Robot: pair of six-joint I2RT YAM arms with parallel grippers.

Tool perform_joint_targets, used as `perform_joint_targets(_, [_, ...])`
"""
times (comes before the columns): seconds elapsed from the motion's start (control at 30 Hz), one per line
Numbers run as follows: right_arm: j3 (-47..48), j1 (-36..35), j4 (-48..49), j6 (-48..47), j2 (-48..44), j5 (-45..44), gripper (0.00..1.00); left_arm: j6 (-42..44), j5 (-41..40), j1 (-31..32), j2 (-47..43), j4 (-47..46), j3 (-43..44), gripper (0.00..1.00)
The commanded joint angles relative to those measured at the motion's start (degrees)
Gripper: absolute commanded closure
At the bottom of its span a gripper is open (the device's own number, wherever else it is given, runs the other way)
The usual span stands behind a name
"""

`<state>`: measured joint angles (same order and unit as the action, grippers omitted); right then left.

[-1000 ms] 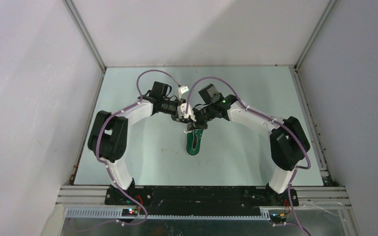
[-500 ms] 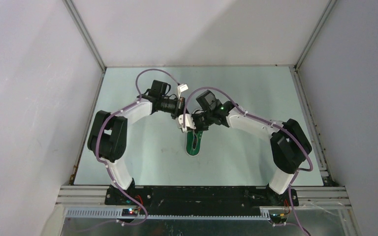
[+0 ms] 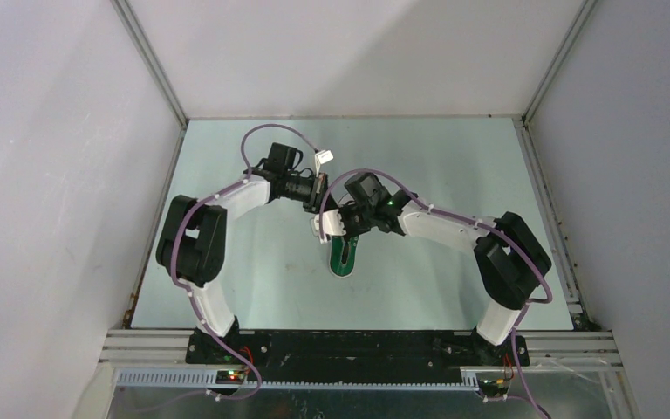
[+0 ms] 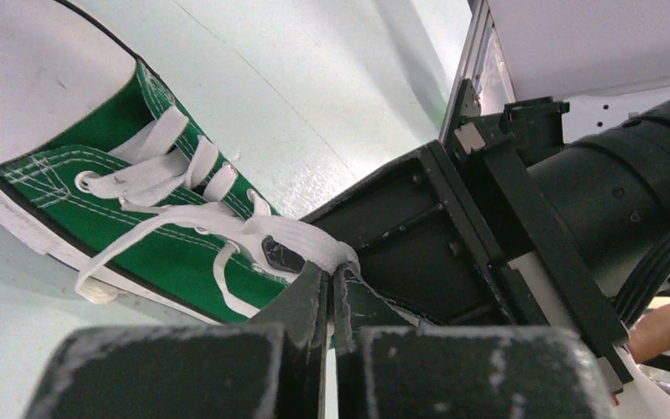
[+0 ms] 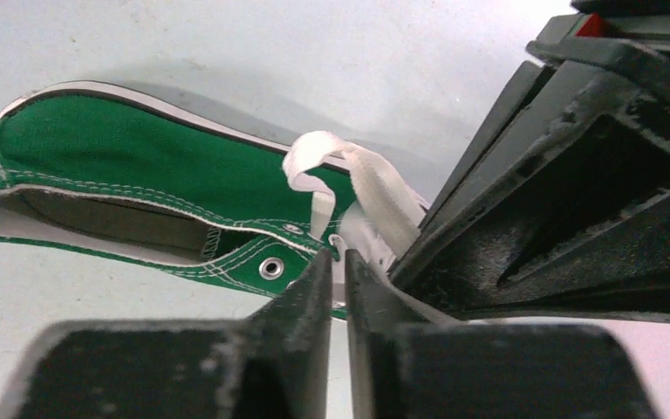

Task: Tie the shoes
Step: Cross the shoelace with the shoelace.

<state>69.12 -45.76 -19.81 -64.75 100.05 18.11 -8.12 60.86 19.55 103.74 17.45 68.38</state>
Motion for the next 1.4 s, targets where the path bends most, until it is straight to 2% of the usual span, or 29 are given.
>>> perform_joint_targets(0.0, [0.0,0.3,0.7,0.3,-2.8,-0.1,0.82,0.5,1.6,-0.4,0.4,1.3,0.9,1.00])
perform_joint_targets(0.1, [0.0,1.9,-5.4,0.1,-4.8,4.3,0.66,1.8,0.7,-0.4,0.6,2.5,0.5,1.00])
perform_joint_targets(0.17, [-0.1,3.1,-8.1,1.0,-5.6,5.5,0.60,2.7,-0.2,-0.4,0.9,3.5,0.3,1.00])
perform_joint_targets(0.37, [0.3,9.5,-14.7,1.6,-8.5,12.6,0.55,4.0,-1.2,-0.4,1.2,4.7,-1.1,1.00])
perform_joint_targets(0.47, [3.7,14.7,-14.5,9.8,-7.9,17.0,0.56,4.2,-1.4,-0.5,0.6,4.3,-1.8,1.00])
perform_joint_targets(0.57, [13.7,17.7,-16.3,18.8,-1.1,21.5,0.67,4.1,-1.8,-0.5,0.5,3.8,-2.4,1.00])
perform_joint_targets(0.6, [17.0,18.6,-20.6,21.9,1.3,22.8,0.73,4.0,-1.9,-0.4,0.4,3.7,-2.5,1.00])
perform_joint_targets(0.63, [25.1,19.0,-23.6,23.0,6.7,26.4,0.76,4.0,-2.0,-0.4,0.3,3.6,-2.5,1.00])
perform_joint_targets(0.67, [28.1,19.6,-29.5,24.6,12.0,28.4,0.79,4.0,-2.0,-0.4,0.3,3.5,-2.6,1.00])
perform_joint_targets(0.7, [34.3,20.0,-32.5,25.3,14.7,31.8,0.80,4.0,-2.1,-0.4,0.2,3.5,-2.6,1.00])
perform_joint_targets(0.77, [40.4,20.0,-39.2,26.6,20.7,37.0,0.81,4.1,-2.3,-0.4,0.0,3.7,-2.6,1.00])
perform_joint_targets(1.0, [42.7,16.0,-44.4,20.5,25.3,41.0,0.75,4.1,-4.0,-0.4,-0.8,3.4,-3.2,1.00])
perform_joint_targets(1.37, [42.1,13.8,-45.2,18.5,26.8,38.2,0.72,2.2,-4.9,-0.8,-1.2,1.6,-2.8,1.00])
